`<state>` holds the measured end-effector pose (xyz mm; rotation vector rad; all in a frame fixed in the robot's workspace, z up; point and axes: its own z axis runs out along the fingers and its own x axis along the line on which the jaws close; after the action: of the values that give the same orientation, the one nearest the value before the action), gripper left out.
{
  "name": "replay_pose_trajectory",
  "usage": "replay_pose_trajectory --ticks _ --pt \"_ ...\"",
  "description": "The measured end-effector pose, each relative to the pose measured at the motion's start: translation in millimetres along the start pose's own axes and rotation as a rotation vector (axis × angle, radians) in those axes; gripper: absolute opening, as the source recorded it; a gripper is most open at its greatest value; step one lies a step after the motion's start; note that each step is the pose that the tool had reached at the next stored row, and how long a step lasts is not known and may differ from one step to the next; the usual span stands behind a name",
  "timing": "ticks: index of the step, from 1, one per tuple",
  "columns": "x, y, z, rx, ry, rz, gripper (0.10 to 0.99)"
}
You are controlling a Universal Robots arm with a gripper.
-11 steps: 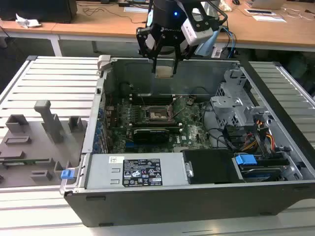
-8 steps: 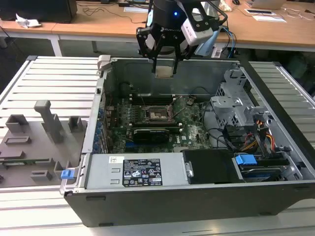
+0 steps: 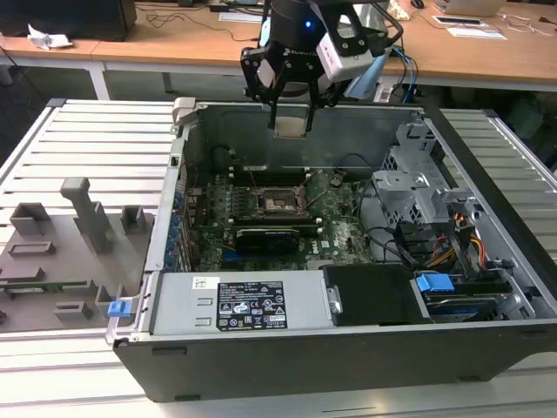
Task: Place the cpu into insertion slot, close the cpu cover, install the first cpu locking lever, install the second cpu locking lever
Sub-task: 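Place the cpu into insertion slot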
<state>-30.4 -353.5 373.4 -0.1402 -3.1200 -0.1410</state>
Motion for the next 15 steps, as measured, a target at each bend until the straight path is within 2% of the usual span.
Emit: replay_pose_trajectory --ticks 5,15 --pt "0.2 0.0 0.0 -0.001 -0.0035 0.039 0.525" --pt "0.2 0.0 0.1 -0.002 -0.0072 0.081 0.525"
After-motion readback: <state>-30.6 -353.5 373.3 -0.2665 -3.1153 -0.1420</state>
